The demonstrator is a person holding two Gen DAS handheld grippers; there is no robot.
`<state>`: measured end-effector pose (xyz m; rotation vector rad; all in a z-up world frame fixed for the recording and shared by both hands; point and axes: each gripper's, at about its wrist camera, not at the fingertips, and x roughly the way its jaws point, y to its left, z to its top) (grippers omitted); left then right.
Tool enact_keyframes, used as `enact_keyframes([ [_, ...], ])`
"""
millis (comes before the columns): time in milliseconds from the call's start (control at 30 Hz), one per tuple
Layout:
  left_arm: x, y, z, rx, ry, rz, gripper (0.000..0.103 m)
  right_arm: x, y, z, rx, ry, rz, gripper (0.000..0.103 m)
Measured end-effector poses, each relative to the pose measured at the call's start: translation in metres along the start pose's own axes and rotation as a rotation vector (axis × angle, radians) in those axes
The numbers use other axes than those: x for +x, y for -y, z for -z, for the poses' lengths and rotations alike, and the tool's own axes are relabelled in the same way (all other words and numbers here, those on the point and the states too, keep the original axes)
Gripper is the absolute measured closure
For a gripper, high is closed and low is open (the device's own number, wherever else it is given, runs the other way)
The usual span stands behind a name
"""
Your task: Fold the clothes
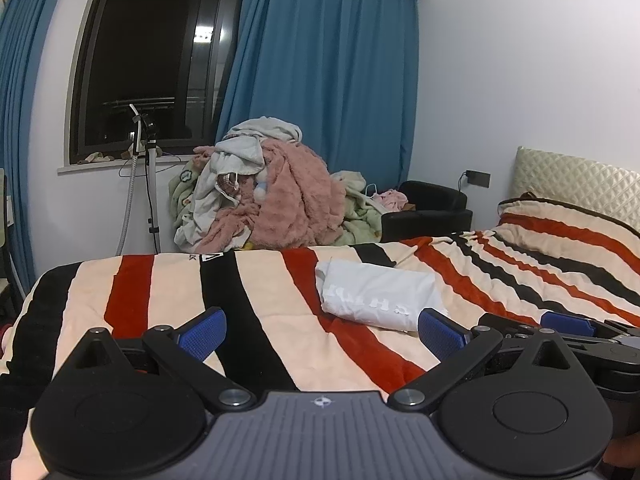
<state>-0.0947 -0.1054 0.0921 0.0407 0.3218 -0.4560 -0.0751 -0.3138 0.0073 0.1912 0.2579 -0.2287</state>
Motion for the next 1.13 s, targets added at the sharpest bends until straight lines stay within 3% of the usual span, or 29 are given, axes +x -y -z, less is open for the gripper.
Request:
enact_keyframes([
  [1133,-0.0027,0.0037,0.0059,-0.009,-0.004,0.001,0.000,0.0001,0.0010,0.0024,0.010,-0.018,0.012,0.019],
])
